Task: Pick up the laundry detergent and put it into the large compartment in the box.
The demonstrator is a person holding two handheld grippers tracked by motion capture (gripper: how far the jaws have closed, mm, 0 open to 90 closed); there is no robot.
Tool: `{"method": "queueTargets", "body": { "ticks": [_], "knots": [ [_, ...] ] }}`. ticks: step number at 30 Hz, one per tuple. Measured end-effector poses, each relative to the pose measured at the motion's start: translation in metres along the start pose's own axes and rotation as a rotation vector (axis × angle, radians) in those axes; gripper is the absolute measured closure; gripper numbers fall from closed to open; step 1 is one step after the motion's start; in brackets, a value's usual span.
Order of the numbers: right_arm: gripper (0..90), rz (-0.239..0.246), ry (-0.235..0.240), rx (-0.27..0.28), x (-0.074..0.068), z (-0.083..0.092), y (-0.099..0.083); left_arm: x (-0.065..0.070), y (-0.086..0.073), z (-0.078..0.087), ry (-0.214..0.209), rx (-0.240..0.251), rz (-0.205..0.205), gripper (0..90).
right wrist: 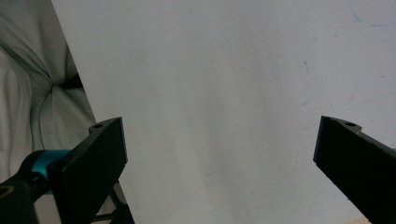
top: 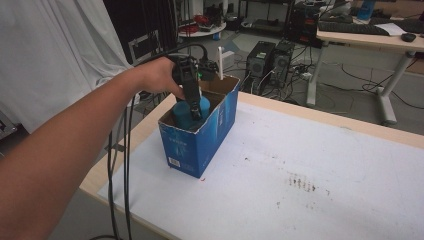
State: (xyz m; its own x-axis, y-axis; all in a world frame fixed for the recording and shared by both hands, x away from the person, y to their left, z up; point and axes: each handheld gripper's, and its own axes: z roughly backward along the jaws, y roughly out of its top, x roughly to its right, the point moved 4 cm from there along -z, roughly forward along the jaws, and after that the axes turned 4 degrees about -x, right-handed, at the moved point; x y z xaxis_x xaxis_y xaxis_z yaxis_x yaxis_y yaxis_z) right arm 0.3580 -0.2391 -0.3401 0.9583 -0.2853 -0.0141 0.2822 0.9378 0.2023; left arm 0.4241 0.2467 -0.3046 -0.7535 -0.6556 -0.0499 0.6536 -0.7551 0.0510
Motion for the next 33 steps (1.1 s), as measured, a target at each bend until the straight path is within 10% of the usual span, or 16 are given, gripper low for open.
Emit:
{"method": "queueTargets", "body": {
  "ticks": [33],
  "knots": [
    [1.8,-0.003,0.002,0.000,-0.003,-0.001,-0.002,-0.006,-0.001,0.000,-0.018,0.071,0.059,27.4]
  ]
}}
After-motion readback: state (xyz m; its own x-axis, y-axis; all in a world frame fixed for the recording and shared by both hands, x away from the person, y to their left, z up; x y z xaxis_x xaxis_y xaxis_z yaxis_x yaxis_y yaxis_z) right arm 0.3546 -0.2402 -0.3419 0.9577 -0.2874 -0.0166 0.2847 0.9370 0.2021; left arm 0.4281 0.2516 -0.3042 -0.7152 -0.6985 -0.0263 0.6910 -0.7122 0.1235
